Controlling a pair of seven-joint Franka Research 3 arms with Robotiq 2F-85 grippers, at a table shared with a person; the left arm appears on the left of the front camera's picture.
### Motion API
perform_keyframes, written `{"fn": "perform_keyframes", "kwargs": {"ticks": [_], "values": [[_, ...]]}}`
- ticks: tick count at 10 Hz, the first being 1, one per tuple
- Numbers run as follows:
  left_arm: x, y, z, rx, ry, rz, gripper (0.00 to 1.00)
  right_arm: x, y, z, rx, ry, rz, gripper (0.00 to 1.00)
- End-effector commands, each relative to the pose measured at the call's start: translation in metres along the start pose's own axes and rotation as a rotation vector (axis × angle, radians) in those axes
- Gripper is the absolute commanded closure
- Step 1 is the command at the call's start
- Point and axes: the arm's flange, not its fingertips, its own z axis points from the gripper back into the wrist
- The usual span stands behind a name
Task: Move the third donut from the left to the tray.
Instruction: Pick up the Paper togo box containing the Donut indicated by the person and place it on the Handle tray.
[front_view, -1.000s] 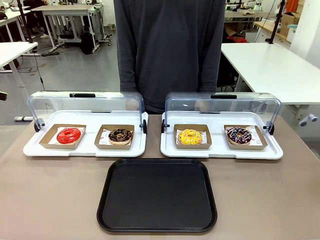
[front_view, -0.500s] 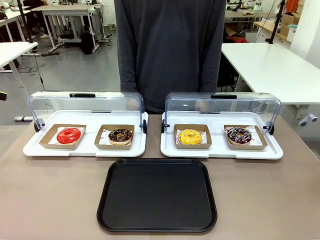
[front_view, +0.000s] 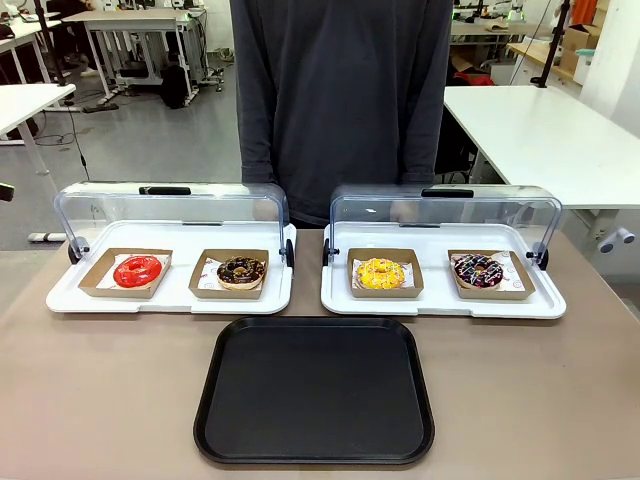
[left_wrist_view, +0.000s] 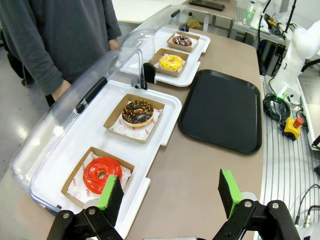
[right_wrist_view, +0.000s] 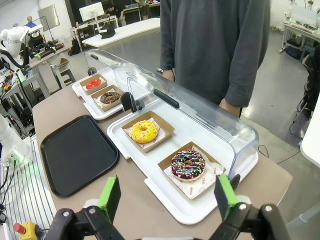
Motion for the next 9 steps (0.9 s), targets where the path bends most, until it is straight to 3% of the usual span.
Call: {"fn": "perform_keyframes", "kwargs": {"ticks": [1, 9], "values": [[0.0012, 0.0009, 0.0012, -0.004, -0.004, -0.006, 0.0, 0.0023, -0.0032, -0.002, -0.002, -0.028, 0.024, 0.0], [0.0012, 0.0009, 0.0012, -0.004, -0.004, -0.006, 0.0, 0.0023, -0.0032, -0.002, -0.002, -0.028, 0.024, 0.0]]}}
